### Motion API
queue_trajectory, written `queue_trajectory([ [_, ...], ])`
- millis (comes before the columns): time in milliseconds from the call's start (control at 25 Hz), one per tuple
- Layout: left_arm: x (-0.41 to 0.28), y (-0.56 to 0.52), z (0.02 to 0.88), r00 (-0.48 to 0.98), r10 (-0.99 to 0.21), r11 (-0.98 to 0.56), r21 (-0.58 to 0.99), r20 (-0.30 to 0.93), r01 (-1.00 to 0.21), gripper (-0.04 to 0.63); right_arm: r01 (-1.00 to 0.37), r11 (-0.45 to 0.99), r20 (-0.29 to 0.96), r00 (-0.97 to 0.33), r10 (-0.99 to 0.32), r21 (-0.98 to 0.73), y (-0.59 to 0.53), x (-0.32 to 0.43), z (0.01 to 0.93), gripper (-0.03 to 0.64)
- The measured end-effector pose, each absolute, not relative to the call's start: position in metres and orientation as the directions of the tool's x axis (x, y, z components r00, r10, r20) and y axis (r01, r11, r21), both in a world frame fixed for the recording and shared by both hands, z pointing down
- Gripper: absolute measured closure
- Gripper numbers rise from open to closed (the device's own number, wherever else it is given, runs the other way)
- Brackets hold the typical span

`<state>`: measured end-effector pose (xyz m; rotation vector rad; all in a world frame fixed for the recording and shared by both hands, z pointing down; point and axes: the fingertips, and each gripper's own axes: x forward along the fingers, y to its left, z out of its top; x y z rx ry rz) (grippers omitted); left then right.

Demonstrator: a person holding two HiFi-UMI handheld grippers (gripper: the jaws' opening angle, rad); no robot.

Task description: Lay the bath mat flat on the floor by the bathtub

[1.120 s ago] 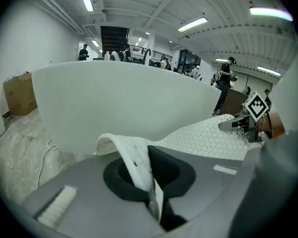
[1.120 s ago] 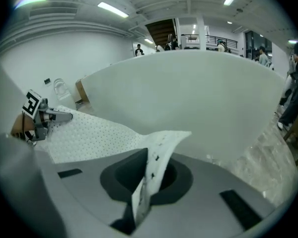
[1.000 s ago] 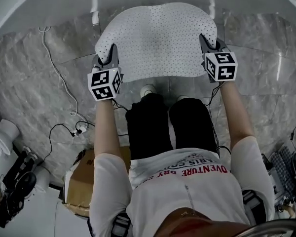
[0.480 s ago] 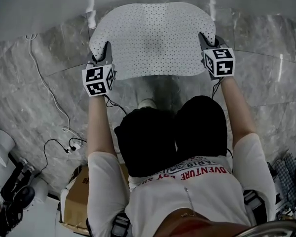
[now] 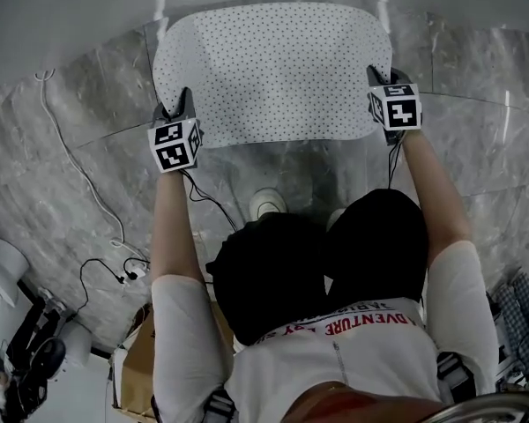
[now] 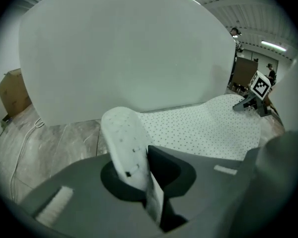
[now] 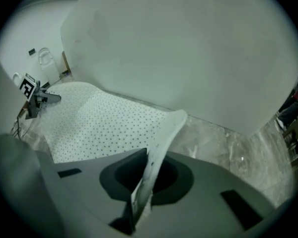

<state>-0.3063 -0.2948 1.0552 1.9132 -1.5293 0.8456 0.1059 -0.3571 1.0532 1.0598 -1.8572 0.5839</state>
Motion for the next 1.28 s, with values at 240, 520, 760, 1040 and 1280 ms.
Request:
queue_trajectory([
  [240,-0.343,-0.294,1.073,0.035,-0.666,-0.081,-0.026,0.745,-0.996,0.357,-0.863,0.49,0.859,-0.158,-0.487,0.119,-0.361,0.128,1.065,0.542],
  [520,-0.366,-0.3,1.05,-0.063,-0.732,0.034,-0.056,0.678,-0.998,0.219,-0.872,0.427,0.801,-0.069,-0.594,0.241,-0.374,0.14,1.056,0.337],
  [760,-0.313,-0.308,1.024,0.085,-0.745,-0.07,0.05,0.662,-0.996,0.327,-0.882,0.451,0.775,-0.187,-0.604,0.138,-0.372,0.107,1.033,0.341],
  [1040,-0.271,-0.32,0.976,0.175,-0.787,-0.165,0.072,0.592,-0.984,0.583,-0.827,0.562,0.728,-0.373,-0.575,0.02,-0.359,0.065,0.989,0.605],
  [1280,-0.234,-0.322,0.869,0.254,-0.812,-0.241,0.094,0.526,-0.966,0.583,-0.811,0.584,0.661,-0.453,-0.598,-0.028,-0.353,0.039,0.901,0.606],
])
